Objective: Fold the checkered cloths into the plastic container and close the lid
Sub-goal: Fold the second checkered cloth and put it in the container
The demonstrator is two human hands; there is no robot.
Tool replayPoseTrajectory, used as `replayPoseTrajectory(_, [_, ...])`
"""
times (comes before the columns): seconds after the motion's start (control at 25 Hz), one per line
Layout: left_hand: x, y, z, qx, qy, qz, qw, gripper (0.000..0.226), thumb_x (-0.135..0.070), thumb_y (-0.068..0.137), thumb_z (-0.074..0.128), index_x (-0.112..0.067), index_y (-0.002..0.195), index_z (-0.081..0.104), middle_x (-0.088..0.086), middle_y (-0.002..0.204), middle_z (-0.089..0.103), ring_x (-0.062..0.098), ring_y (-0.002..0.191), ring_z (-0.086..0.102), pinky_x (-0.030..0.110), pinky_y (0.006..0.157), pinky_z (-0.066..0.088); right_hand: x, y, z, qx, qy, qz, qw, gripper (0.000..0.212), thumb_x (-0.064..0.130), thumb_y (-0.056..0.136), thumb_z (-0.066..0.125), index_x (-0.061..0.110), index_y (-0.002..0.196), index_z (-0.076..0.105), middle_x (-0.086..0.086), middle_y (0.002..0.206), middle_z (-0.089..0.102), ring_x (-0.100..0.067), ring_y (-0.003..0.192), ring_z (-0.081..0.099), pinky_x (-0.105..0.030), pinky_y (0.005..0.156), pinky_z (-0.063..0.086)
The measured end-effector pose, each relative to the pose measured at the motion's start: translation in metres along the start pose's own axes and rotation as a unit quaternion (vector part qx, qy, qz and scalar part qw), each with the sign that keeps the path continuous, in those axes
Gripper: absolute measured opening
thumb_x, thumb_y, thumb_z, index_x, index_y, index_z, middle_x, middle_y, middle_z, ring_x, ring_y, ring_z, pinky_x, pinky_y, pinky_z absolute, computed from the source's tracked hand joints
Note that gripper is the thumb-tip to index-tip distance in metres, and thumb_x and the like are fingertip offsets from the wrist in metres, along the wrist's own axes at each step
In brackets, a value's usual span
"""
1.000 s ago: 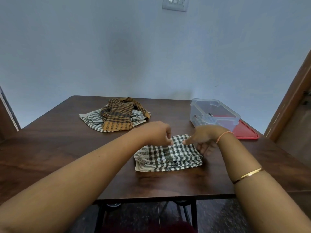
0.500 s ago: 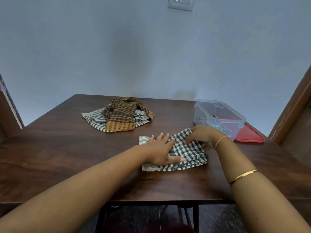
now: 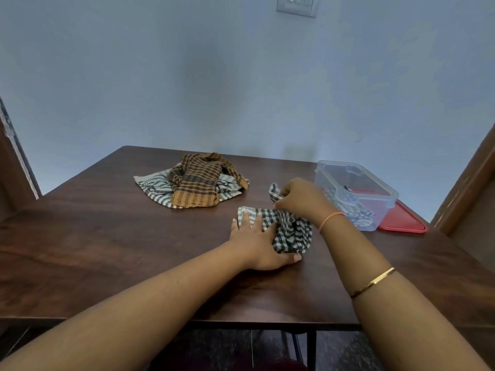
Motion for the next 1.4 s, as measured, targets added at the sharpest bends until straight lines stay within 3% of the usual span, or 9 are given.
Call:
replayPoseTrajectory(0.16, [0.006, 0.003, -0.008, -0.042, -0.257, 0.044, 0.964, 0.095, -0.062, 0.075, 0.056, -0.021, 0.149, 0.012, 0.009, 0.156, 0.014, 0.034, 0.145, 0.004, 0.045, 0.118, 0.015, 0.014, 0.002, 0.015, 0.026, 0.022, -0.016, 0.999, 0.024, 0.013, 0.078, 0.065, -0.005, 0.092, 0.071, -0.022, 0.089, 0.07, -0.025, 0.075, 0.062, -0.029, 0.064, 0.046])
replayPoseTrajectory(0.28, [0.018, -0.001, -0.016, -0.09, -0.464, 0.012, 0.881, 0.073, -0.017, 0.087, 0.053, -0.017, 0.148, 0.013, 0.002, 0.149, 0.023, 0.012, 0.118, 0.035, 0.013, 0.084, 0.045, 0.017, 0.001, 0.021, 0.027, 0.062, -0.008, 0.998, 0.019, 0.007, 0.078, 0.062, -0.008, 0.088, 0.071, -0.02, 0.082, 0.069, -0.024, 0.074, 0.06, -0.025, 0.056, 0.041])
replayPoseTrajectory(0.52, [0.026, 0.001, -0.017, -0.133, -0.649, -0.025, 0.749, 0.058, -0.016, 0.096, 0.036, -0.015, 0.15, 0.014, 0.007, 0.15, 0.03, 0.013, 0.118, 0.036, 0.026, 0.092, 0.03, 0.024, -0.009, 0.029, 0.168, 0.311, 0.072, 0.933, 0.013, -0.001, 0.09, 0.052, -0.003, 0.084, 0.063, -0.013, 0.07, 0.058, -0.014, 0.049, 0.059, -0.024, 0.052, 0.056])
replayPoseTrajectory(0.68, [0.031, 0.005, -0.017, -0.179, -0.54, -0.073, 0.819, 0.061, -0.009, 0.091, 0.052, -0.017, 0.144, 0.024, 0.006, 0.149, 0.03, 0.018, 0.123, 0.041, 0.021, 0.085, 0.038, 0.01, -0.007, 0.026, 0.157, 0.437, 0.092, 0.881, 0.02, -0.008, 0.092, 0.041, -0.004, 0.1, 0.059, -0.017, 0.084, 0.064, -0.018, 0.062, 0.065, -0.025, 0.059, 0.058])
replayPoseTrajectory(0.84, [0.028, 0.003, -0.021, -0.186, -0.402, -0.058, 0.895, 0.067, 0.004, 0.088, 0.044, -0.021, 0.146, 0.021, 0.008, 0.151, 0.022, 0.022, 0.124, 0.041, 0.027, 0.082, 0.043, 0.0, -0.001, 0.025, -0.004, 0.17, -0.025, 0.985, 0.033, -0.001, 0.088, 0.043, 0.006, 0.11, 0.067, -0.014, 0.102, 0.07, -0.02, 0.076, 0.063, -0.03, 0.068, 0.052])
replayPoseTrajectory(0.92, [0.026, 0.007, -0.02, -0.175, -0.253, -0.017, 0.951, 0.059, -0.003, 0.092, 0.04, -0.018, 0.146, 0.024, 0.008, 0.157, 0.014, 0.029, 0.137, 0.031, 0.036, 0.102, 0.038, 0.0, -0.004, 0.045, 0.11, 0.011, -0.083, 0.99, 0.04, 0.017, 0.097, 0.038, 0.011, 0.135, 0.048, -0.013, 0.139, 0.05, -0.027, 0.116, 0.055, -0.04, 0.091, 0.047])
replayPoseTrajectory(1.0, [0.027, 0.014, -0.013, -0.13, -0.118, -0.004, 0.984, 0.053, -0.013, 0.096, 0.034, -0.017, 0.148, 0.022, 0.007, 0.16, 0.005, 0.032, 0.144, 0.015, 0.044, 0.114, 0.024, -0.006, -0.006, 0.063, 0.2, -0.073, -0.073, 0.974, 0.054, 0.036, 0.101, 0.025, 0.016, 0.15, 0.014, -0.001, 0.16, 0.006, -0.024, 0.148, 0.008, -0.056, 0.114, 0.013])
replayPoseTrajectory(1.24, [0.026, 0.018, -0.011, -0.053, -0.064, -0.083, 0.993, 0.057, -0.023, 0.097, 0.027, -0.017, 0.151, 0.008, 0.02, 0.157, 0.007, 0.04, 0.145, 0.003, 0.047, 0.118, 0.006, -0.013, -0.003, 0.07, 0.209, -0.079, -0.042, 0.974, 0.057, 0.044, 0.1, 0.017, 0.027, 0.15, -0.005, -0.003, 0.159, -0.017, -0.026, 0.147, -0.015, -0.052, 0.116, -0.004])
replayPoseTrajectory(1.4, [0.025, 0.021, -0.014, -0.085, -0.137, -0.073, 0.984, 0.051, -0.017, 0.093, 0.034, -0.007, 0.142, 0.029, 0.019, 0.148, 0.033, 0.036, 0.138, 0.028, 0.045, 0.112, 0.029, -0.013, -0.005, 0.063, 0.141, -0.06, 0.015, 0.988, 0.068, 0.051, 0.095, 0.034, 0.025, 0.151, 0.004, -0.022, 0.155, 0.014, -0.039, 0.142, 0.021, -0.047, 0.115, 0.021])
Point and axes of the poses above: each hand's wrist, its own y-axis towards the middle knuckle, its own z-axis out of the palm, x = y × z, the point moved 3 cm from there along y, towards the middle knuckle
